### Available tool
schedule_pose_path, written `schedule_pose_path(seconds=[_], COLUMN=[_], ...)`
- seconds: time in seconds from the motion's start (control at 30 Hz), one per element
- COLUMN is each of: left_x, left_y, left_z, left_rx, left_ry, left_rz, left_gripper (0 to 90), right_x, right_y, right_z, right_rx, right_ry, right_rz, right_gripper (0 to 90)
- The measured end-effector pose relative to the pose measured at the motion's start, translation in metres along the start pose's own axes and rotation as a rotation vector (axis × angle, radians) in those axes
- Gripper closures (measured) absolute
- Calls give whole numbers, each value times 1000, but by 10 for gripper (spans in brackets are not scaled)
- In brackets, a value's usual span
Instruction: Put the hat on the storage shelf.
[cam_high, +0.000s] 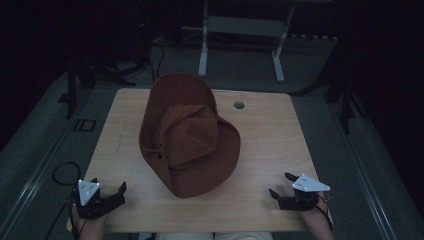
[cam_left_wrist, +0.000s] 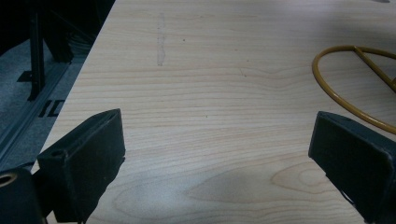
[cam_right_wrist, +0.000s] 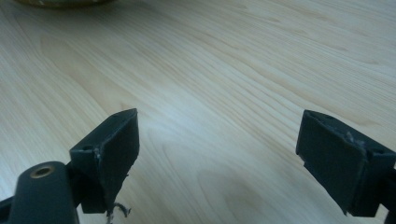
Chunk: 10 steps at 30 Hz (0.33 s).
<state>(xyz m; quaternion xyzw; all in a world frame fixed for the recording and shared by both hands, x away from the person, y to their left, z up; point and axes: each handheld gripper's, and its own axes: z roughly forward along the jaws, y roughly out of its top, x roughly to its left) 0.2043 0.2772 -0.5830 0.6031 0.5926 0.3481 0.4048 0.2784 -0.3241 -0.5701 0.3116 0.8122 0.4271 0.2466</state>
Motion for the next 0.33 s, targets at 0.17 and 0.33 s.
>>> schedule_pose_path(seconds=[0.17, 0.33], left_x=[1, 1], left_y=[0, 0], left_z=[-1, 0], left_rx=[-3, -2], left_ry=[4, 5], left_rz=[-9, -7], left_gripper=[43, 43], right_x=[-7, -8], right_y=[-7, -8], right_z=[-7, -4], right_rx=[-9, 1], right_ry=[-19, -12], right_rz=[24, 14], right_gripper=[133, 133])
